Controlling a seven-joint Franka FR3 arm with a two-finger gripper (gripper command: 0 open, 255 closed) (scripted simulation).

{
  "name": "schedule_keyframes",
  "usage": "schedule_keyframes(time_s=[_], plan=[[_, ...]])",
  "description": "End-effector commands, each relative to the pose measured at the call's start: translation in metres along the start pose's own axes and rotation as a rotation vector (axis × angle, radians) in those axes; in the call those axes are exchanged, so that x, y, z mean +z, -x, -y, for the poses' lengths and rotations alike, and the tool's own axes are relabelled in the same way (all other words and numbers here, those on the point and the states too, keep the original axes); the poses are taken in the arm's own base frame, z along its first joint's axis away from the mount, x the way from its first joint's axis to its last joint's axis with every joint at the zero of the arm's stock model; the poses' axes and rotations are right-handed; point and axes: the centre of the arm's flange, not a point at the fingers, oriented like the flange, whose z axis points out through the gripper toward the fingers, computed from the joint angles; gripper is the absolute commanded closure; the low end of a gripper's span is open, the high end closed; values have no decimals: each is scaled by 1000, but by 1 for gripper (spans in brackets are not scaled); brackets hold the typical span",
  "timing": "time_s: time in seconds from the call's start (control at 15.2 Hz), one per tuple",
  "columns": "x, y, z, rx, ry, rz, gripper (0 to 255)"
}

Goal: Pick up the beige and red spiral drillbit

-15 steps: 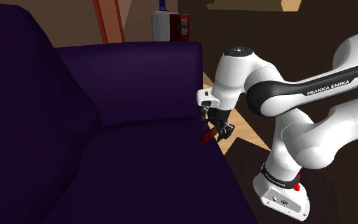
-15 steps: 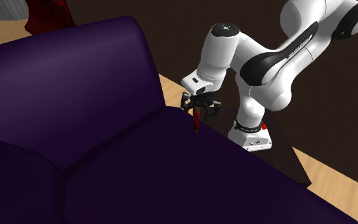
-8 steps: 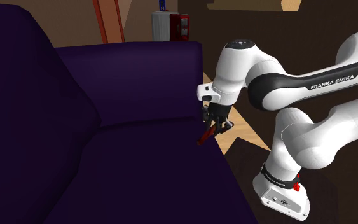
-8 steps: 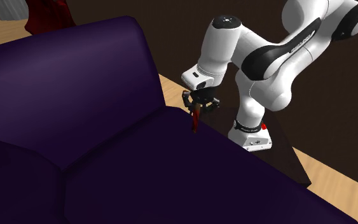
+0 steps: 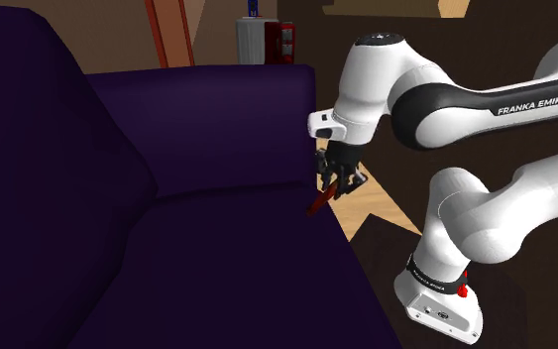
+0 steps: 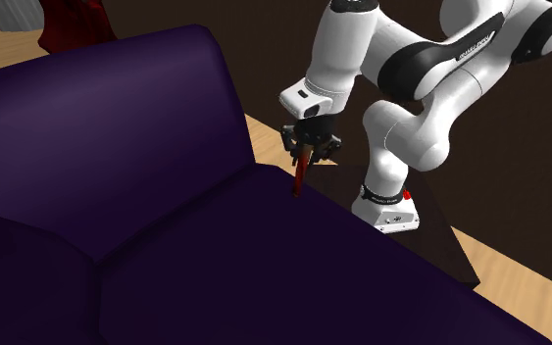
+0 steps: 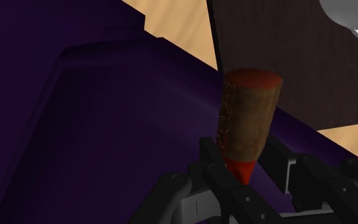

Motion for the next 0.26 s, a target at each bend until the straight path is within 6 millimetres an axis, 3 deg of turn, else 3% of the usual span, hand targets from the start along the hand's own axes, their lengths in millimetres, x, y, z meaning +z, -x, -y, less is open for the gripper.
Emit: schedule_keyframes(time_s=[0.0, 0.2], plan=[[-11, 1, -1, 0, 0, 0, 255], [-17, 2, -2, 0, 0, 0, 255]])
